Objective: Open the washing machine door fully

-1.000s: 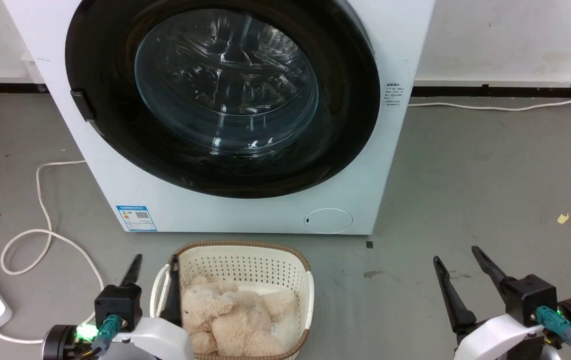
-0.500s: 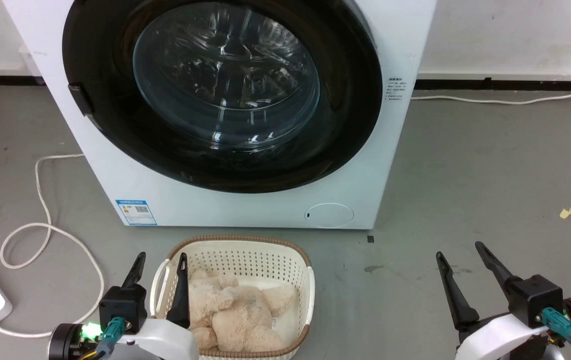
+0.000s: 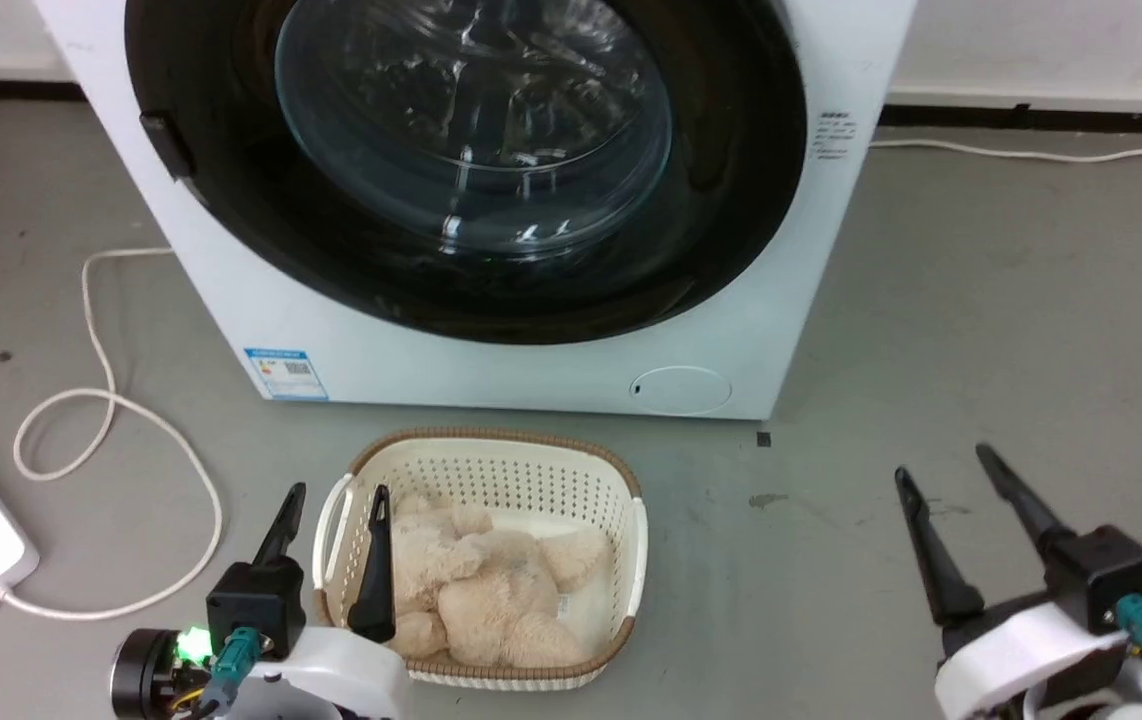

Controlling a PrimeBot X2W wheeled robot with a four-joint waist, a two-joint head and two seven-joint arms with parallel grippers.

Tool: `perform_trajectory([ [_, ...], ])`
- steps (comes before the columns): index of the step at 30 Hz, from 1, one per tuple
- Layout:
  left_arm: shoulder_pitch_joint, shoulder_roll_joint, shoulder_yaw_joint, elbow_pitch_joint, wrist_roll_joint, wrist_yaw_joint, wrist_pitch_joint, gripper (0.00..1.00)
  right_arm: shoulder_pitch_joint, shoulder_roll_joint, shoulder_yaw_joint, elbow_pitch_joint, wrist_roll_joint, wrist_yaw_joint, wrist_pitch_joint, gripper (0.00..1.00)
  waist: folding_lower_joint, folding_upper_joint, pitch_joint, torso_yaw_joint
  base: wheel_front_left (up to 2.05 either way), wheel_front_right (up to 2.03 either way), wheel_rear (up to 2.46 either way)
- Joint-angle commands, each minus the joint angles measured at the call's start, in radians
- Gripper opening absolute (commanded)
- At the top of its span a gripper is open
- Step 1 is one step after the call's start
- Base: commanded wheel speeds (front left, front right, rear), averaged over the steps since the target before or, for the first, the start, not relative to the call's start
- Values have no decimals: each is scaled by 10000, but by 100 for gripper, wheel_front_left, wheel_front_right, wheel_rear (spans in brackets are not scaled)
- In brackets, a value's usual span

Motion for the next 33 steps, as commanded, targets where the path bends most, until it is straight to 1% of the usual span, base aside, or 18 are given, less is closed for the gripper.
perform_trajectory([
  [1,-157,4,-53,-59,-75,67,-94,100,-222,-139,9,-81,71,-5,-89,100,-1,-1,74,55,0,0,0],
  [11,-345,5,-328,-109,-233,215,-302,100,-1026,-683,-114,-268,677,-6,99,100,-1,-1,391,313,0,0,0],
  [12,-361,5,-346,-117,-243,226,-323,100,-1121,-738,-122,-280,736,-6,140,89,-1,-1,426,339,0,0,0],
  [13,-378,5,-363,-125,-254,236,-344,100,-1223,-796,-124,-293,796,-6,182,47,-1,-1,465,364,0,0,0],
  [14,-396,5,-380,-135,-265,244,-365,100,-1335,-853,-126,-305,862,-6,225,0,-1,-1,511,391,0,0,0],
  [18,-485,5,-411,-187,-292,289,-449,100,-1886,-951,-221,-286,1315,-7,451,0,-1,-1,718,499,0,0,0],
  [23,-641,6,-457,-252,-338,319,-553,100,-2706,-871,-434,-79,2345,-8,1000,0,-1,-1,1016,668,0,0,0],
  [28,-818,6,-546,-343,-441,426,-657,100,-3609,-770,-971,244,3164,-8,1572,0,-1,-1,1333,902,0,0,0],
  [30,-873,6,-577,-381,-477,462,-699,100,-4003,-675,-1210,426,3504,-9,1876,0,-1,-1,1453,986,0,0,0],
  [31,-971,6,-653,-409,-508,495,-783,100,-4830,-512,-1625,824,4158,-9,2592,0,-1,-1,1698,1154,0,0,0],
  [33,-1024,6,-690,-429,-546,527,-824,100,-5258,-448,-1868,1043,4433,-9,2896,0,-1,-1,1812,1245,0,0,0],
])
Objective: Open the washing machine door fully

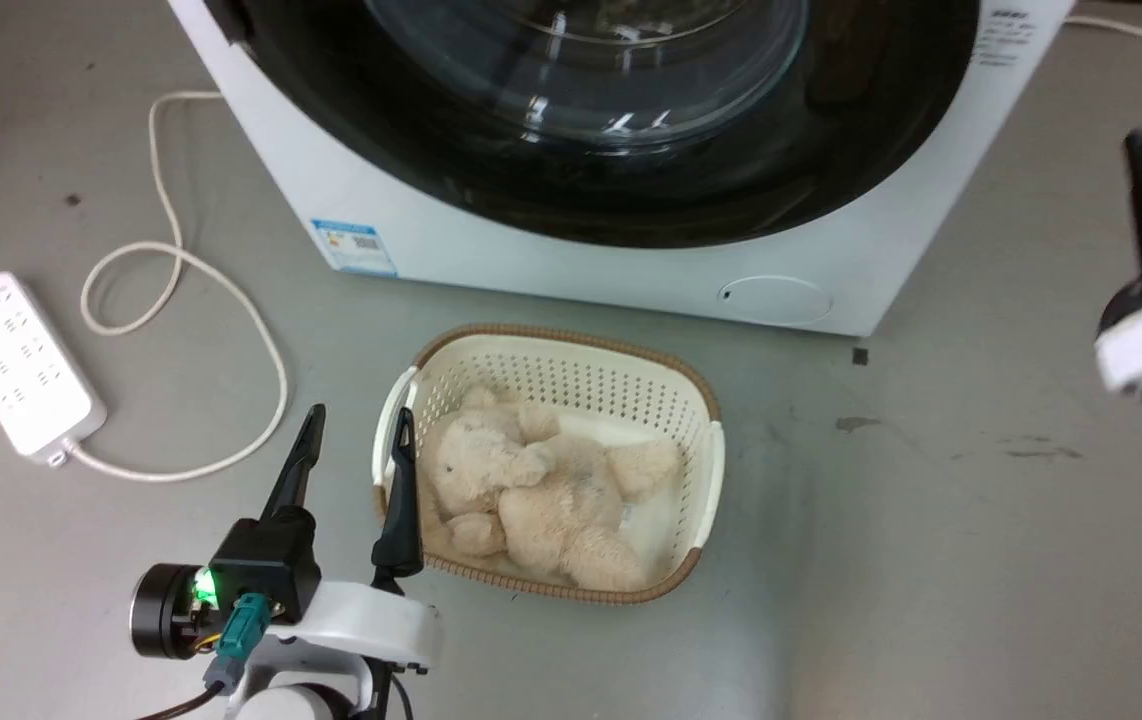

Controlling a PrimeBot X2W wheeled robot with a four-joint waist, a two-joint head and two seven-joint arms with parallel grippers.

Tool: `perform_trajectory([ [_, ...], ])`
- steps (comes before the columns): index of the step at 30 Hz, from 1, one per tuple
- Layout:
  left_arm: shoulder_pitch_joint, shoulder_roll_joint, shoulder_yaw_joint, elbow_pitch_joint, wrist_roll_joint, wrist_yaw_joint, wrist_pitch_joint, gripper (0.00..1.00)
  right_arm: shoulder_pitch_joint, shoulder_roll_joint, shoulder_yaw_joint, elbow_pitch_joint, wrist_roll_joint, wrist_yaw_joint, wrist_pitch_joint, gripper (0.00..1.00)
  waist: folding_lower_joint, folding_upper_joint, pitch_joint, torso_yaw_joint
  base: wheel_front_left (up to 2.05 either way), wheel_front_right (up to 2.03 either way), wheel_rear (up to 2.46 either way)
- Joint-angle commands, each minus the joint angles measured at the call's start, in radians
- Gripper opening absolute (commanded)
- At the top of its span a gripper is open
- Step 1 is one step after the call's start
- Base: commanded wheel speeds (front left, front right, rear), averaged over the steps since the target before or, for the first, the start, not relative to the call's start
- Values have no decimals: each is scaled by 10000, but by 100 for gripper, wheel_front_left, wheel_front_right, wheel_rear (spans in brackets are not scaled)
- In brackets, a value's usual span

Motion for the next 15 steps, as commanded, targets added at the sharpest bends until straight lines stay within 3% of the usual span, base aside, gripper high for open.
perform_trajectory([
  [1,-210,7,-70,-68,-84,97,-117,100,-558,86,-238,176,304,-4,222,0,-2,-1,160,136,0,0,0],
  [15,-570,7,-399,-201,-292,291,-409,100,-4091,756,-2273,2276,981,-6,2794,0,-2,-1,920,673,0,0,0],
])
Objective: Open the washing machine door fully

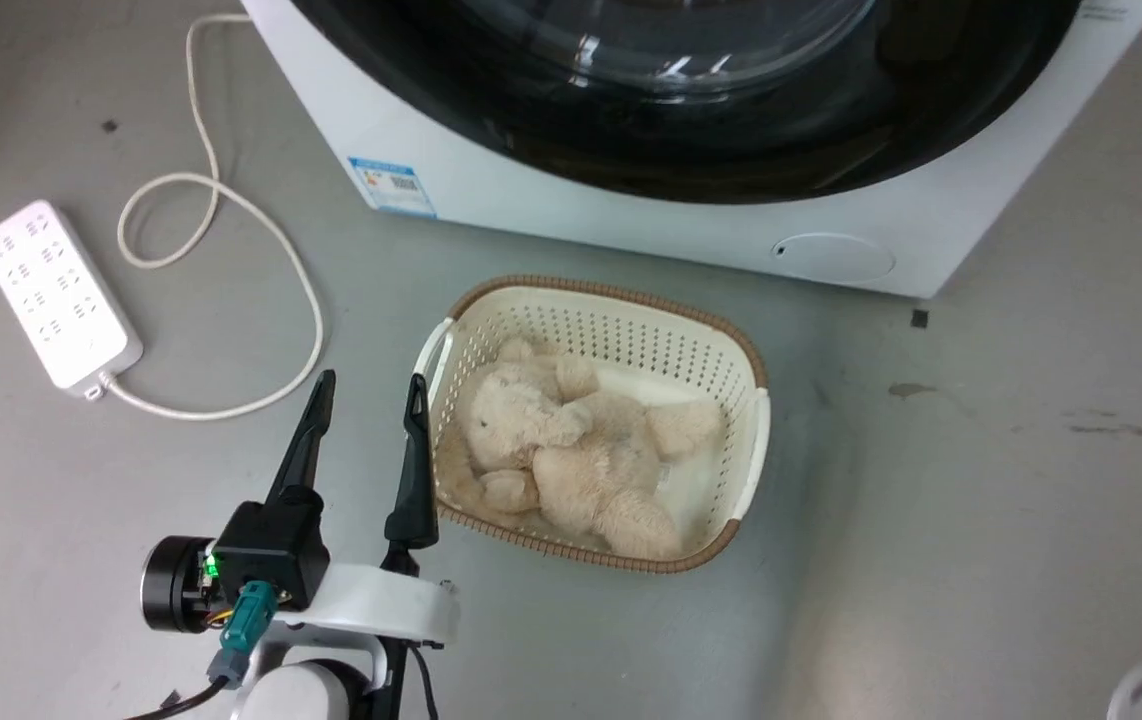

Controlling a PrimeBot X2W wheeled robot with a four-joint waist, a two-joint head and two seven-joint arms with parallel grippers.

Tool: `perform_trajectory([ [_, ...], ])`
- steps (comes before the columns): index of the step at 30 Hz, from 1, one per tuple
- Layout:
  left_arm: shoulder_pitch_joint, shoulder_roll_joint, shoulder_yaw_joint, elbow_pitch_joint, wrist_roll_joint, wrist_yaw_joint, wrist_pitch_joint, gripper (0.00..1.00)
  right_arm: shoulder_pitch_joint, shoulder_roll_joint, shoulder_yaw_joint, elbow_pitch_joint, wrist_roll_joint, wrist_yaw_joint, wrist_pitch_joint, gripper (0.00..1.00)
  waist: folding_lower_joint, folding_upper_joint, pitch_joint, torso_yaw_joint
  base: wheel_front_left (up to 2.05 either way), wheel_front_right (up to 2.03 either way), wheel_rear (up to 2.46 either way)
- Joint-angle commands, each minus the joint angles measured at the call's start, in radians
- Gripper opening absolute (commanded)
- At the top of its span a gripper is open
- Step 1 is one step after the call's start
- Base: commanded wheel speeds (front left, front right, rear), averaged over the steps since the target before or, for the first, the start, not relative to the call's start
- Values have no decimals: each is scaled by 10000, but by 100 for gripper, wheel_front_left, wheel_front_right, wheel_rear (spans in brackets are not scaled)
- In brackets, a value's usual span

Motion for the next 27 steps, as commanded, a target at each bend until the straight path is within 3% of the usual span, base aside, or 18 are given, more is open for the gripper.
perform_trajectory([
  [1,-197,8,-94,-39,-98,71,-102,100,-607,74,-271,269,51,-4,319,0,-2,-1,150,109,0,0,0],
  [9,-546,8,-423,-119,-278,214,-311,100,-2697,145,-1667,1512,-562,-5,1976,0,-2,-1,791,522,0,0,0],
  [21,-909,9,-785,-302,-440,432,-562,100,-4229,200,-2771,2004,-508,-7,3452,0,-2,-1,1393,947,0,0,0],
  [27,-1028,9,-862,-257,-462,491,-687,100,-4230,231,-3160,1956,-294,-8,4518,0,-2,-1,1347,1027,0,0,0],
])
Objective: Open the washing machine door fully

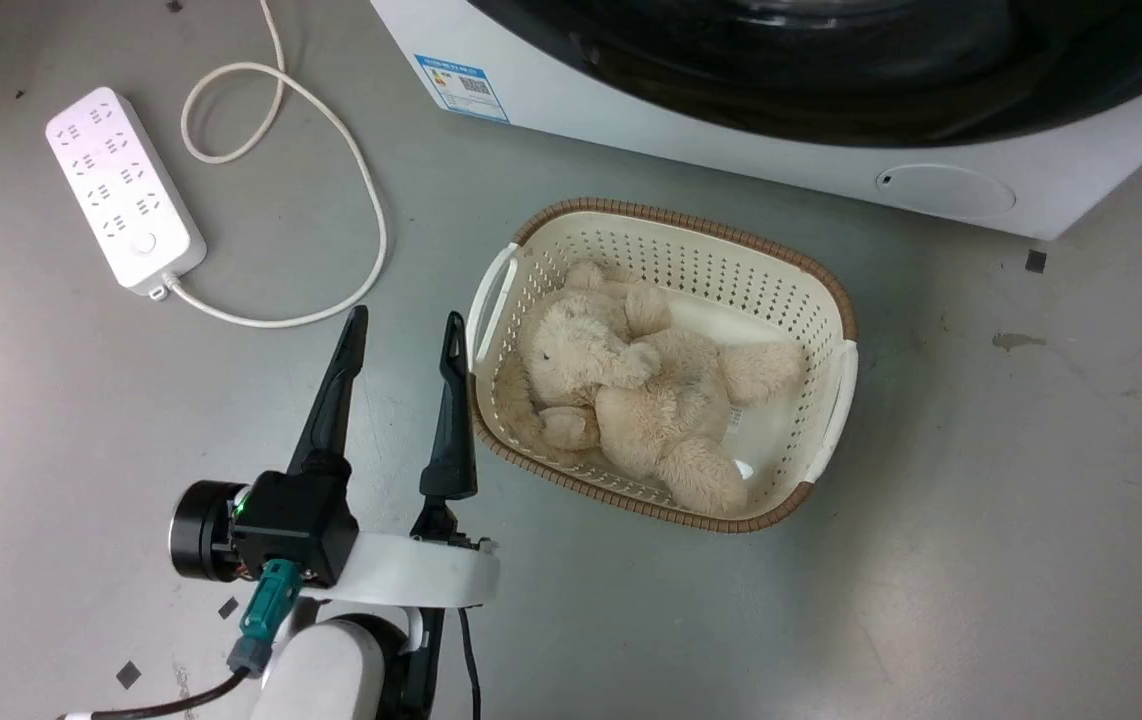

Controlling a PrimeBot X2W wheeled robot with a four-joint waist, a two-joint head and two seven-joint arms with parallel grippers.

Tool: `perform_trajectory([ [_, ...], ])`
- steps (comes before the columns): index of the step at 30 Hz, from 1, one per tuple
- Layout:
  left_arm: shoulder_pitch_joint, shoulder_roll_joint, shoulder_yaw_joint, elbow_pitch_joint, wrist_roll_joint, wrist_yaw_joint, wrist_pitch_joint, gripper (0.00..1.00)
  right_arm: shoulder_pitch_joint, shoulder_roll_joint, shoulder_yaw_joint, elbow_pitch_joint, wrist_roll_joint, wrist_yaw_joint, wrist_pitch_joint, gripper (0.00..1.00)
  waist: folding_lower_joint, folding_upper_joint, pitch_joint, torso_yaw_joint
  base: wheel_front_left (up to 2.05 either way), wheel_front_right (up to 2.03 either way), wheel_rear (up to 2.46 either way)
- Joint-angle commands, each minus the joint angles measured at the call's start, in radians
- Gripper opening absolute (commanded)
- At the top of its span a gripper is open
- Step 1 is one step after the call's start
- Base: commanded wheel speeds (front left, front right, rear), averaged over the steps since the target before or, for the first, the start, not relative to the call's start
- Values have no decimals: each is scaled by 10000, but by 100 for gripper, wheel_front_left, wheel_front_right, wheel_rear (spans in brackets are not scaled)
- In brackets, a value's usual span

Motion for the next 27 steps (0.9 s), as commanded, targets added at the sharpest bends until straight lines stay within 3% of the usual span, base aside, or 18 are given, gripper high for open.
perform_trajectory([
  [1,-200,9,-46,-12,-68,43,-125,100,-75,125,-234,48,310,-2,403,0,-1,0,-88,3,0,0,0],
  [11,-4,10,-75,192,39,-51,-334,100,1140,169,-523,279,1654,-3,1978,0,-1,0,-1100,-49,0,0,0],
  [18,704,10,251,438,236,-352,-362,100,3489,172,1241,908,3680,-4,2028,0,-1,0,-2441,-242,0,0,0],
  [27,1559,10,342,967,230,-713,-362,100,5792,173,4118,841,6189,-4,1860,0,-1,0,-3416,-340,0,0,0],
])
